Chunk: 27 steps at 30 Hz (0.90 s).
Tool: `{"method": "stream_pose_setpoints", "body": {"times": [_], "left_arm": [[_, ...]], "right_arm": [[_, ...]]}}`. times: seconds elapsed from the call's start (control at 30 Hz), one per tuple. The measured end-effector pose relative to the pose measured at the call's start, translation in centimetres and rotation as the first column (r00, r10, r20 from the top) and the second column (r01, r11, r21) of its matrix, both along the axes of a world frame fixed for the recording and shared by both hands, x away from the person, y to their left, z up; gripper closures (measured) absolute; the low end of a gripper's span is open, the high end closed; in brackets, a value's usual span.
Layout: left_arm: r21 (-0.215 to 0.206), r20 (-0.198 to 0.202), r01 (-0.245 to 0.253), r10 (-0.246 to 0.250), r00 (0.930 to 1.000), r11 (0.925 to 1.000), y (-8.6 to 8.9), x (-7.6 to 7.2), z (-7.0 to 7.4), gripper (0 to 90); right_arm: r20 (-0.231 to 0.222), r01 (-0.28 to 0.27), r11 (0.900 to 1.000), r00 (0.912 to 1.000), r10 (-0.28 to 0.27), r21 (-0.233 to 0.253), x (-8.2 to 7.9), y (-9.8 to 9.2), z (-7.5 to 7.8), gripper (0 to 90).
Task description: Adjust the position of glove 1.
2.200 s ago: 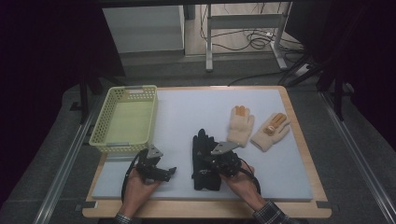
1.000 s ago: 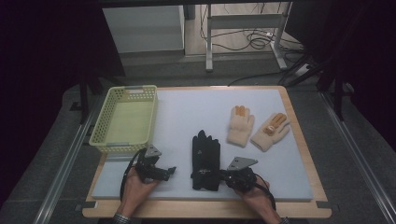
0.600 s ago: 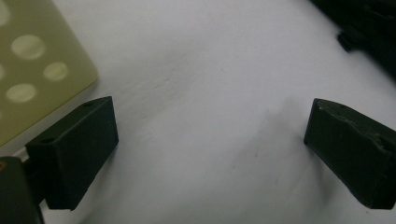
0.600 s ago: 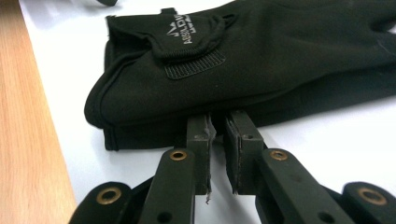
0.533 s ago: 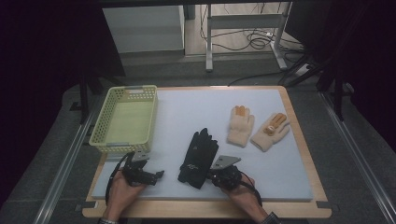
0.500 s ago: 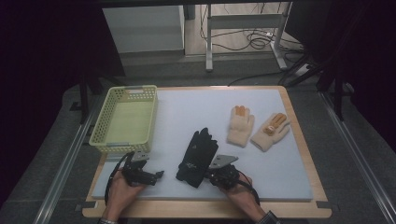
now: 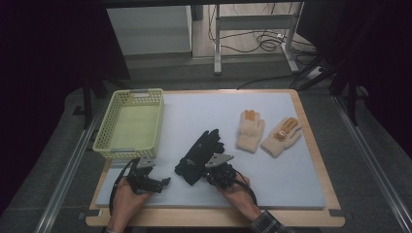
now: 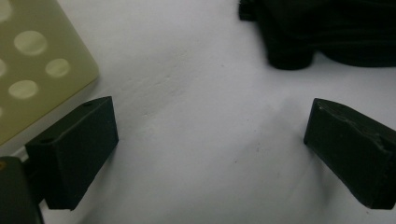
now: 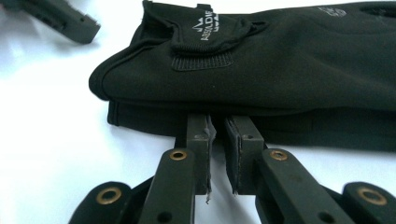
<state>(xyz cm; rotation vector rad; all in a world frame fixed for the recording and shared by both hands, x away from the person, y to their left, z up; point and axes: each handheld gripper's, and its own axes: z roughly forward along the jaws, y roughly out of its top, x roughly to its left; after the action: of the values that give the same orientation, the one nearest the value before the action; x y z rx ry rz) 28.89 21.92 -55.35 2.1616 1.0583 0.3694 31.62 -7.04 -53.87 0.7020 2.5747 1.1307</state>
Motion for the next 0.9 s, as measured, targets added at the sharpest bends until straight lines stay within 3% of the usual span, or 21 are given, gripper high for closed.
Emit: {"method": "stream_pose_setpoints", "body": {"times": [0.2, 0.23, 0.4, 0.57, 0.9], "left_arm": [[-0.005, 0.0, -0.002, 0.002, 1.0, 1.0, 0.0, 0.0, 0.0, 2.8], [-0.009, 0.001, -0.004, 0.004, 1.0, 1.0, 0.0, 0.0, 0.0, 3.0], [-0.008, 0.002, -0.004, 0.004, 1.0, 1.0, 0.0, 0.0, -0.1, 3.2], [-0.009, 0.003, -0.003, 0.003, 1.0, 1.0, 0.0, 0.0, -0.1, 3.0], [-0.01, 0.003, -0.004, 0.004, 1.0, 0.9999, 0.0, 0.0, -0.1, 3.1]], "right_arm": [[0.016, -0.011, 1.0, 0.9998, 0.011, -0.023, 0.2, 0.4, 0.1, 75.0], [0.015, -0.02, 0.999, 0.9997, 0.02, -0.039, 0.2, 0.2, 0.4, 72.2], [0.029, -0.01, 1.0, 0.9995, 0.01, -0.027, 0.1, -1.0, 1.4, 66.2], [0.037, 0.037, 0.999, 0.9986, -0.037, -0.018, 0.6, -3.7, 2.2, 54.0], [0.021, 0.144, 0.989, 0.9894, -0.144, -0.013, 1.1, -8.5, 1.9, 34.1]]}}
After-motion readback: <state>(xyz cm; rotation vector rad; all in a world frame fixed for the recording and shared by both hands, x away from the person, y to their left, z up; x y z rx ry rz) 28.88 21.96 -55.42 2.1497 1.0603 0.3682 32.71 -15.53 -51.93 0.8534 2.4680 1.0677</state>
